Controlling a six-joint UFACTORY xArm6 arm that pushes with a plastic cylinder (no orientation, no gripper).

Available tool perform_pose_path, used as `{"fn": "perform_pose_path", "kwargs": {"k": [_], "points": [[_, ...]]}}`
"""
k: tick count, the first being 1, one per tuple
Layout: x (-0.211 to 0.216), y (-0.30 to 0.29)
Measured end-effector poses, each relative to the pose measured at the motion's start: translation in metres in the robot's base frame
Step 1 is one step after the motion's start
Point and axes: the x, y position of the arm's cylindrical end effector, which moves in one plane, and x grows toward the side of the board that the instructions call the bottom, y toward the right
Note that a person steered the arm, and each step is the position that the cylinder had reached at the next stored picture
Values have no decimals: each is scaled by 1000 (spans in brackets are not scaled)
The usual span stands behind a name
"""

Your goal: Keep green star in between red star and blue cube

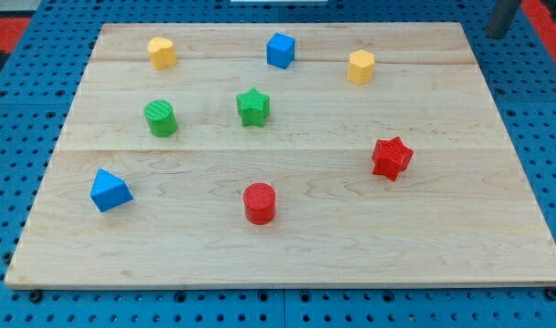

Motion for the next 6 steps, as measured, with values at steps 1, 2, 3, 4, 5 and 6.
{"fn": "perform_pose_path", "kwargs": {"k": [1, 2, 3, 4, 5, 6], "points": [[18, -10], [65, -49], [88, -65], [91, -65], [91, -65], [91, -65]]}}
